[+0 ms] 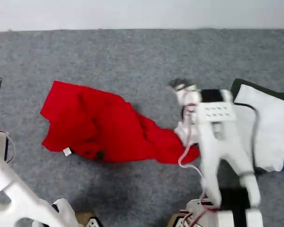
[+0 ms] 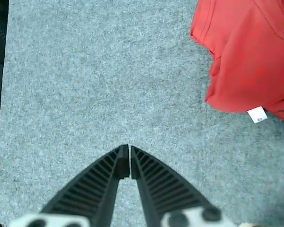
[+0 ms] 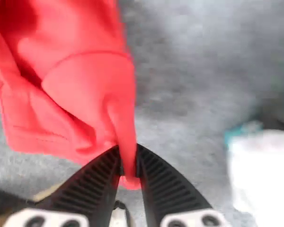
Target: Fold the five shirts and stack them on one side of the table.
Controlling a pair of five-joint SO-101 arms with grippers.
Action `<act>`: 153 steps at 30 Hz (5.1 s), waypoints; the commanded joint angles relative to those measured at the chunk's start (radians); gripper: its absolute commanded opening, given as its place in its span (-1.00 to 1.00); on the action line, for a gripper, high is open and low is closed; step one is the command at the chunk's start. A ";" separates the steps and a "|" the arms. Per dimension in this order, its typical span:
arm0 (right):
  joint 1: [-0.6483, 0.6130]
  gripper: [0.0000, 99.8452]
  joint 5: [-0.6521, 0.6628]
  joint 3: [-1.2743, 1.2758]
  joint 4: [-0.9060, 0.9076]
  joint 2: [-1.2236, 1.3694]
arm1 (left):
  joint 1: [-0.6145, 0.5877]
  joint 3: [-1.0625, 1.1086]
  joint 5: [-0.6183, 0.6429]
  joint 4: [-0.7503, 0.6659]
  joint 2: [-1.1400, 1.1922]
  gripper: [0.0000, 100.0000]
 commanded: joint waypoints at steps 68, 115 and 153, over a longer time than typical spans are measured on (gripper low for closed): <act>0.150 -0.98 0.061 -0.026 -0.002 -0.047 | 0.994 -0.645 0.336 -0.083 0.968 -0.96; 0.105 -0.98 0.054 0.005 -0.015 -0.053 | 0.821 -0.386 0.310 0.029 1.026 -0.97; 0.099 -0.98 0.058 0.009 -0.015 -0.051 | 0.931 -0.522 0.255 -0.018 1.128 -0.97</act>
